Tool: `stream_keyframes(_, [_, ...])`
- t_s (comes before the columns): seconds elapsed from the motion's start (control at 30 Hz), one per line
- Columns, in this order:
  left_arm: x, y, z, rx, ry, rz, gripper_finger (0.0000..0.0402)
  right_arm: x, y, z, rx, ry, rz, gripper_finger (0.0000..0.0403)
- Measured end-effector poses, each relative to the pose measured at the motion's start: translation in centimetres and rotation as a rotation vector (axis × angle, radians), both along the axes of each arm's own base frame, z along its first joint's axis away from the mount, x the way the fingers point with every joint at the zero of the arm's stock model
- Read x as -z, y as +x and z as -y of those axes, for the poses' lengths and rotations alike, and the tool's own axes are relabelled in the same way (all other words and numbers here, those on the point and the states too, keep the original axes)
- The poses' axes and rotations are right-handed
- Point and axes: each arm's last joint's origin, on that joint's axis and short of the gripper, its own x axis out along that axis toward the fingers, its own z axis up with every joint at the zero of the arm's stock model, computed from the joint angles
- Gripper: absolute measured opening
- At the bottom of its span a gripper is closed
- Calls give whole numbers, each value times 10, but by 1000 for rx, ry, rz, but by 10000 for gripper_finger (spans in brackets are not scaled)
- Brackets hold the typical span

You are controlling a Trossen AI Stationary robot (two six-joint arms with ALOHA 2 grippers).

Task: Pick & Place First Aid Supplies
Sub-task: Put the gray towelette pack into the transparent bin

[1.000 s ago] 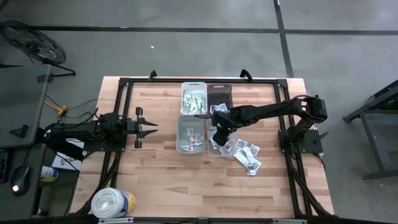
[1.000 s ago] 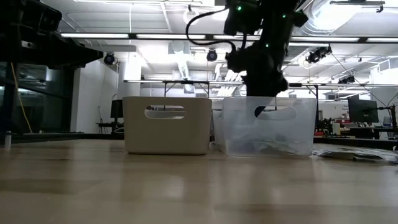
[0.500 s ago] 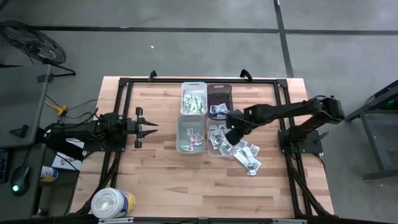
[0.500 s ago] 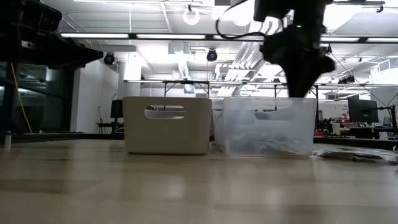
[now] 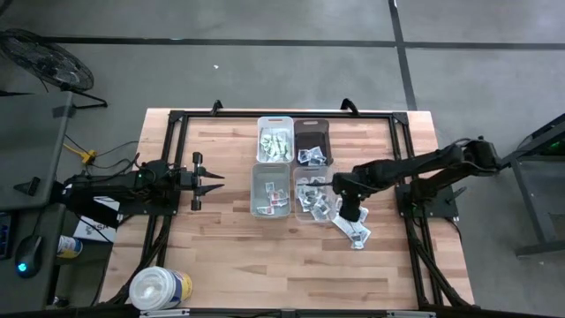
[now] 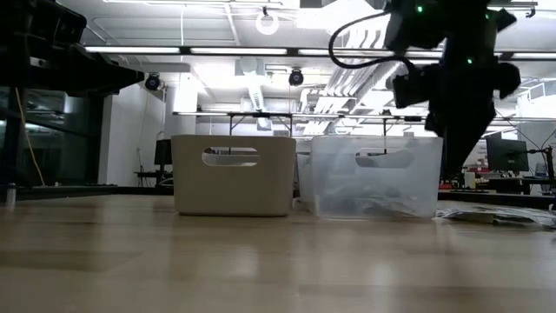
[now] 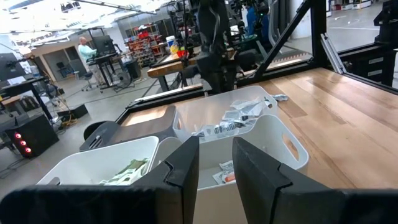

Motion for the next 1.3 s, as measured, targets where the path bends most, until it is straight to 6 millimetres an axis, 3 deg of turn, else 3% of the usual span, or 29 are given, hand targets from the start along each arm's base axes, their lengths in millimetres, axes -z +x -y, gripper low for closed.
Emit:
stream_keyframes(0.2, [0, 0, 0, 0, 0, 0, 96, 20, -3, 0, -50, -11, 60, 119])
stream_keyframes(0.5, [0, 0, 0, 0, 0, 0, 96, 34, -8, 1, -115, -55, 32, 119])
stream_keyframes(1.1, [0, 0, 0, 0, 0, 0, 96, 61, 5, 1, -90, -50, -36, 118])
stream_keyframes(1.3, [0, 0, 0, 0, 0, 0, 96, 62, 5, 1, -4, -32, -41, 85])
